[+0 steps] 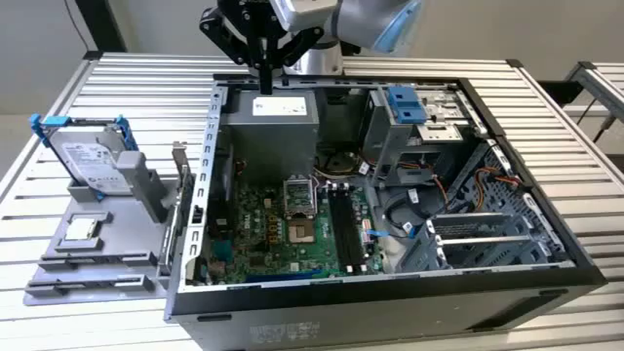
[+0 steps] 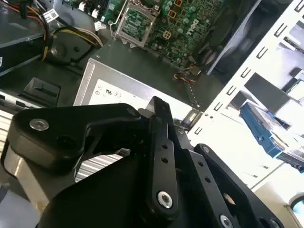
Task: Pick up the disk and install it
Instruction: 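Reach for the disk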
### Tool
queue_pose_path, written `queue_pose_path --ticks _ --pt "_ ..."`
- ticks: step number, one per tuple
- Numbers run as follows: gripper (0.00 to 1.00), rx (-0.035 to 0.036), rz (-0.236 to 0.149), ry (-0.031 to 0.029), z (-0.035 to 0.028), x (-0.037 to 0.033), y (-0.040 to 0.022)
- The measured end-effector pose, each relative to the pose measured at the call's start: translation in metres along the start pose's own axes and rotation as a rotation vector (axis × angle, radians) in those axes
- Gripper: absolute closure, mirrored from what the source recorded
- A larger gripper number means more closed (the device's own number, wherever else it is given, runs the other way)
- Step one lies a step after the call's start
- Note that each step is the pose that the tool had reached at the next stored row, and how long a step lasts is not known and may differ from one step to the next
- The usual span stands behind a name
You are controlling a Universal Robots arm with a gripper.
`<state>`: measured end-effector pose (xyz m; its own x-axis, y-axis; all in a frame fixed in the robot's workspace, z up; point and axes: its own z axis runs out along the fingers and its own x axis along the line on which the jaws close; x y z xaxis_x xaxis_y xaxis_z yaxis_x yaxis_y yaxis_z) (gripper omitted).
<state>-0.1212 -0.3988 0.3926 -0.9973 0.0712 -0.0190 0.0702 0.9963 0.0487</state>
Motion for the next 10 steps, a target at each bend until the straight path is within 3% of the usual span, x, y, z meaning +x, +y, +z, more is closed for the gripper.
queue_pose_path --ticks 10 --pt "1.00 0.0000 0.000 0.0000 0.0000 0.0001 0.0000"
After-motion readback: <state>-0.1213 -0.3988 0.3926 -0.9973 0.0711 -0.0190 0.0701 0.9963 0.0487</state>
